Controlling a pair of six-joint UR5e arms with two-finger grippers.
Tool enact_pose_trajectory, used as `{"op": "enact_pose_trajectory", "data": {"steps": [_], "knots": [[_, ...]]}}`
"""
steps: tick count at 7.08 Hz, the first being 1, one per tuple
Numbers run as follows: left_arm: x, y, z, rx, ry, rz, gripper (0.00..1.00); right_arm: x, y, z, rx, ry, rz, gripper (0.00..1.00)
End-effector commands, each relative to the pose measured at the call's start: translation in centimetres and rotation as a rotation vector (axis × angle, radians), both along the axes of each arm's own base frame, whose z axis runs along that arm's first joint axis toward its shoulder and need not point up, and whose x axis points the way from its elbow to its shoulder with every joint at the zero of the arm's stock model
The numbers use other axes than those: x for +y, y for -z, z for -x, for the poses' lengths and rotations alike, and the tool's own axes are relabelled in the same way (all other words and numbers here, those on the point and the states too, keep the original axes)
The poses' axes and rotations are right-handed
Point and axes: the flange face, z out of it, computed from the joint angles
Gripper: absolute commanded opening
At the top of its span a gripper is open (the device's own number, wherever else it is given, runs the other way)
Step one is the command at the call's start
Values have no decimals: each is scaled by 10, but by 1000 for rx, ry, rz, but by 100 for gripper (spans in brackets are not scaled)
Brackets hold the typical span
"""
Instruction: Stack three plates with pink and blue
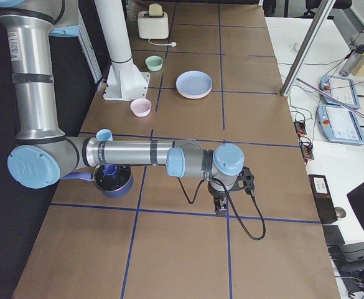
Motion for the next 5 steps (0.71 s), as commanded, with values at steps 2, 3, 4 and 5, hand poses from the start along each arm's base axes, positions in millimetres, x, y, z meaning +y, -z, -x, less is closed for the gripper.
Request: {"op": "enact_pose_trajectory", "data": {"steps": [2, 3, 4, 5], "knots": [[-3, 8, 0, -1, -1, -20, 100, 1, -2, 5, -20, 11, 2, 100], [-10, 16, 0, -2, 0, -34, 100, 2, -3, 5, -13, 11, 4, 100], [-12, 17, -1, -2, 0, -36, 100, 1, -3, 6, -20, 7, 8, 100], [-12, 17, -1, -2, -1, -38, 100, 2, -4, 6, -13, 13, 6, 100]]}}
